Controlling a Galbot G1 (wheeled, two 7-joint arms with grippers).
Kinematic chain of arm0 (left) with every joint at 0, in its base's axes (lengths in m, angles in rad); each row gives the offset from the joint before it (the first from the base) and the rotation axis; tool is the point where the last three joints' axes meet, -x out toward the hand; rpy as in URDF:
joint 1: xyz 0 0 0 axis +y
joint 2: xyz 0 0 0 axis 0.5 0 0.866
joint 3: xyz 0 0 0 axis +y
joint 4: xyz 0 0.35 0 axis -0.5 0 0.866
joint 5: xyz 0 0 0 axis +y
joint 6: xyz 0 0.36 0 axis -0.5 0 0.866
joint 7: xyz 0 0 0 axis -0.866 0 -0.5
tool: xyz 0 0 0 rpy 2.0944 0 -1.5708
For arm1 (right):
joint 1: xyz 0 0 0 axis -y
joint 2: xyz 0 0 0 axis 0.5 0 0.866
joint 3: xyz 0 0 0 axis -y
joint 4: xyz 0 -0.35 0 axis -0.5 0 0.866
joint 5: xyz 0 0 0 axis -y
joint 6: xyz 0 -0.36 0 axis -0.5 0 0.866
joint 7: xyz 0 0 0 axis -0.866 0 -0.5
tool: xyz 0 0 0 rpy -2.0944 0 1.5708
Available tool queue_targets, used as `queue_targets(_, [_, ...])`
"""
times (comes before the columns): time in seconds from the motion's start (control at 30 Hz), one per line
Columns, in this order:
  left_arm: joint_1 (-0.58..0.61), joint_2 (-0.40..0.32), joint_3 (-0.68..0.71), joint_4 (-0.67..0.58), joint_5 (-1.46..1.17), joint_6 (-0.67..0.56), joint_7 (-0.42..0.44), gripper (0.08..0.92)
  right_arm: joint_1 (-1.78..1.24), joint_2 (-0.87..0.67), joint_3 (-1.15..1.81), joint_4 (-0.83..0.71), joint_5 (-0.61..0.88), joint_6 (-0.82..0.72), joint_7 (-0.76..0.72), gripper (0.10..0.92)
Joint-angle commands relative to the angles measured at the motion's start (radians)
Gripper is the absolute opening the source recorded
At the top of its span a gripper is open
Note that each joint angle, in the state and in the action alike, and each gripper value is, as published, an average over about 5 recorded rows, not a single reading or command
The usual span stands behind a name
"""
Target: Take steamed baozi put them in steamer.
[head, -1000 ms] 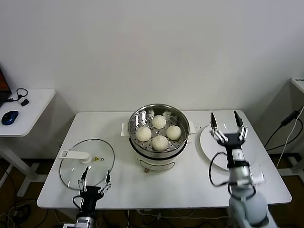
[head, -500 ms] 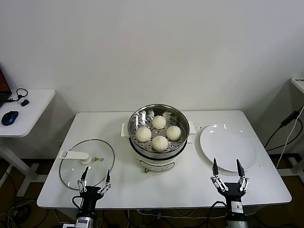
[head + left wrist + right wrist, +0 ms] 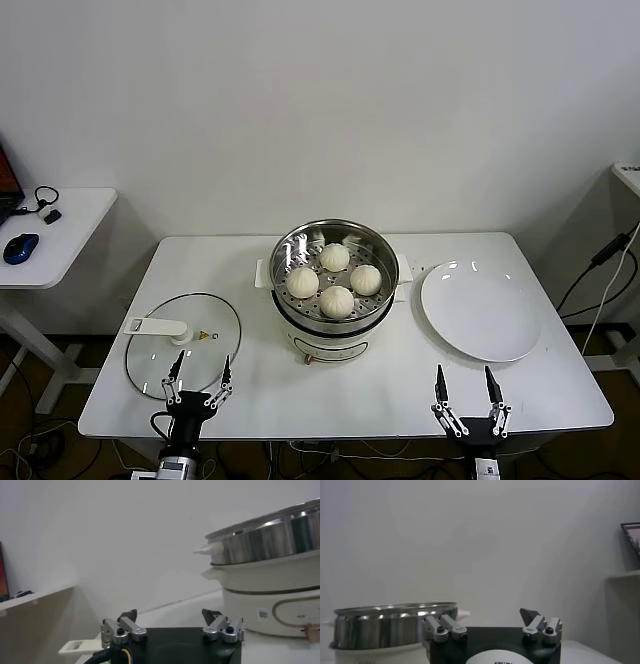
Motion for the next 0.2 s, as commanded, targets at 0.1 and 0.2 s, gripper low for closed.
queue_targets(0.1, [0.003, -0.031, 0.0, -0.002, 0.0, 0.0, 0.001, 0.823, -0.024, 0.003, -0.02, -0.012, -0.008, 0.026, 0.0, 0.823])
queue_targets(0.2, [0.003, -0.031, 0.0, -0.002, 0.0, 0.0, 0.001, 0.823, -0.021, 0.002, -0.018, -0.014, -0.008, 0.029, 0.0, 0.823])
